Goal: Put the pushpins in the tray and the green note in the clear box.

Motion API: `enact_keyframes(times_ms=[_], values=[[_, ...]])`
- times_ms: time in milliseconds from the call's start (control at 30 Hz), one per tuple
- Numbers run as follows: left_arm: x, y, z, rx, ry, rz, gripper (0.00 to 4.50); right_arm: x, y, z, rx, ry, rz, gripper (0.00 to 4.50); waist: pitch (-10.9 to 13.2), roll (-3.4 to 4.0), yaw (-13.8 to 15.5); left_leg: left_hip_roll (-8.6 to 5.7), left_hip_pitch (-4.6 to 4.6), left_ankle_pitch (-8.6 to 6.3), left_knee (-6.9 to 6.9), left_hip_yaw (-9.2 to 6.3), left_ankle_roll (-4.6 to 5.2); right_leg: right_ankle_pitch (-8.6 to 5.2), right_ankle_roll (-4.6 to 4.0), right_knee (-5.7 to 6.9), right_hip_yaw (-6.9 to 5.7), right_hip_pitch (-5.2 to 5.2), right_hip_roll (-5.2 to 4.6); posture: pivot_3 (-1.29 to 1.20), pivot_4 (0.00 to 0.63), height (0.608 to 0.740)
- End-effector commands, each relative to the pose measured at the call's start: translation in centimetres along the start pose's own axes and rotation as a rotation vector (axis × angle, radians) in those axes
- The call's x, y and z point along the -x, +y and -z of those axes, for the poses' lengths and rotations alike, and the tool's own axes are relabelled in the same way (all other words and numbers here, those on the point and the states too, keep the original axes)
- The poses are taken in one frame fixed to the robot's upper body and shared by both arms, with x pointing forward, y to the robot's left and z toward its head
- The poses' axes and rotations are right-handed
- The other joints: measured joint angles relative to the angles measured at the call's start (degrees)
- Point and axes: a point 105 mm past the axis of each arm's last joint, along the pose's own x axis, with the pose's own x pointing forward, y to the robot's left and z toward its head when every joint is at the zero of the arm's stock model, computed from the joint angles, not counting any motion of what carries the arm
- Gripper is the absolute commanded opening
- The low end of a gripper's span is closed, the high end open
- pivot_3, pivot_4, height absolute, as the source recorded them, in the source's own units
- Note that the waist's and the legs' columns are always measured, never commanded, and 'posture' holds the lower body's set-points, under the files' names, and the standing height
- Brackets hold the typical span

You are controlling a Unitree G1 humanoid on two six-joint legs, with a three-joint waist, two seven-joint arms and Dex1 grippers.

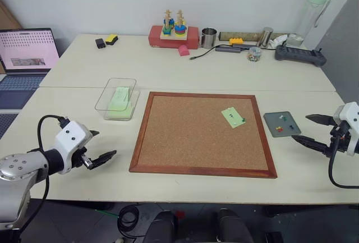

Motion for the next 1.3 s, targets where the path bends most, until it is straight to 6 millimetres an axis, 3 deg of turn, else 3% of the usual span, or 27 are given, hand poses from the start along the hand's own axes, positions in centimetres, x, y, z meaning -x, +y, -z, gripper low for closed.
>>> enact_keyframes(times_ms=[33,767,1100,1233,1300], values=[[0.7,0.4,-1.1,-0.020,-0.035,-0.024,4.45,0.2,-0.5,-1.1,0.038,-0.020,0.011,4.50,0.0,0.00,0.0,0.00,0.00,0.00,0.00,0.00,0.00,0.00,0.00,0.00,-0.01,0.00,0.00,0.00,0.150,0.740],[0.5,1.5,-1.6,-0.042,-0.055,-0.107,4.45,-0.3,-0.7,-1.2,0.050,-0.024,0.000,4.50,0.0,0.00,0.1,0.00,0.00,0.00,0.00,-0.01,0.00,0.00,0.00,0.00,0.00,0.00,0.00,0.00,0.150,0.740],[0.6,0.8,-2.2,-0.033,-0.115,-0.063,4.45,-0.6,-0.8,-1.5,0.056,-0.029,-0.004,4.50,0.0,0.00,0.0,0.00,0.00,0.00,0.00,0.02,0.00,0.01,0.01,-0.01,0.02,-0.01,0.00,0.00,0.150,0.740],[0.7,0.2,-3.2,-0.045,-0.153,-0.002,3.86,-0.8,-0.6,-1.6,0.059,-0.035,-0.014,4.50,0.0,0.00,0.0,0.00,0.00,0.00,0.00,0.02,0.00,0.01,0.00,-0.01,0.01,-0.01,0.00,0.00,0.150,0.740],[0.4,-0.5,-4.6,-0.051,-0.196,0.042,3.47,-1.0,-0.4,-1.9,0.067,-0.041,-0.026,4.50,0.0,0.00,0.0,0.00,-0.01,0.00,0.00,0.01,0.00,0.01,0.00,-0.01,0.01,-0.01,0.00,0.00,0.150,0.740]])
